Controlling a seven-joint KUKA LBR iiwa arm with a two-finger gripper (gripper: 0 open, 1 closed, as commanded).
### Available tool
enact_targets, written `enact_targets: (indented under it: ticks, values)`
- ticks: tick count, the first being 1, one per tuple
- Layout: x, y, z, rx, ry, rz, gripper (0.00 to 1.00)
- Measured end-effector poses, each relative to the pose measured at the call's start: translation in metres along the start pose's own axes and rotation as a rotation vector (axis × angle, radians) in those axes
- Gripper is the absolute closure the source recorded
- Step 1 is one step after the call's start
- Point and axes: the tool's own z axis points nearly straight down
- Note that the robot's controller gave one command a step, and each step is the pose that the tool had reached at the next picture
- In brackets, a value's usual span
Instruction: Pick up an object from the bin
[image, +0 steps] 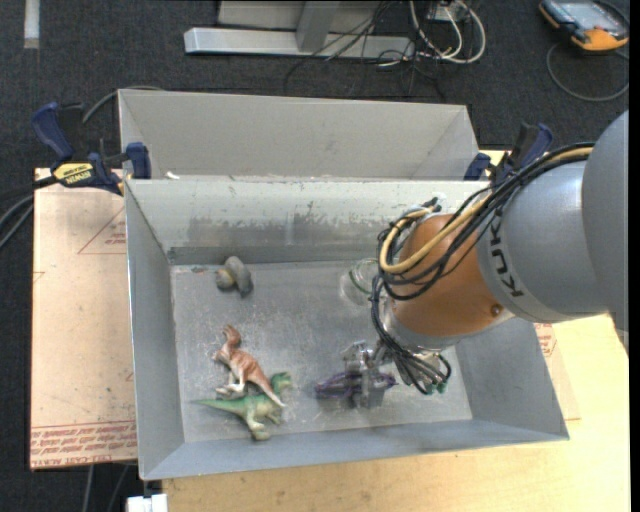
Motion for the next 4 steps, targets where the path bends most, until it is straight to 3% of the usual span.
enact_targets:
  ticks: [1, 2, 3, 4]
  values:
    - [0.0, 0.0, 0.0, 0.0, 0.0, 0.0, 1.0]
    - [-0.013, 0.003, -0.116, 0.0, -0.003, 0.01, 1.0]
    - [-0.013, 0.004, -0.116, 0.0, -0.003, 0.01, 1.0]
    - [-0.017, 0.004, -0.278, 0.0, -0.007, -0.034, 1.0]
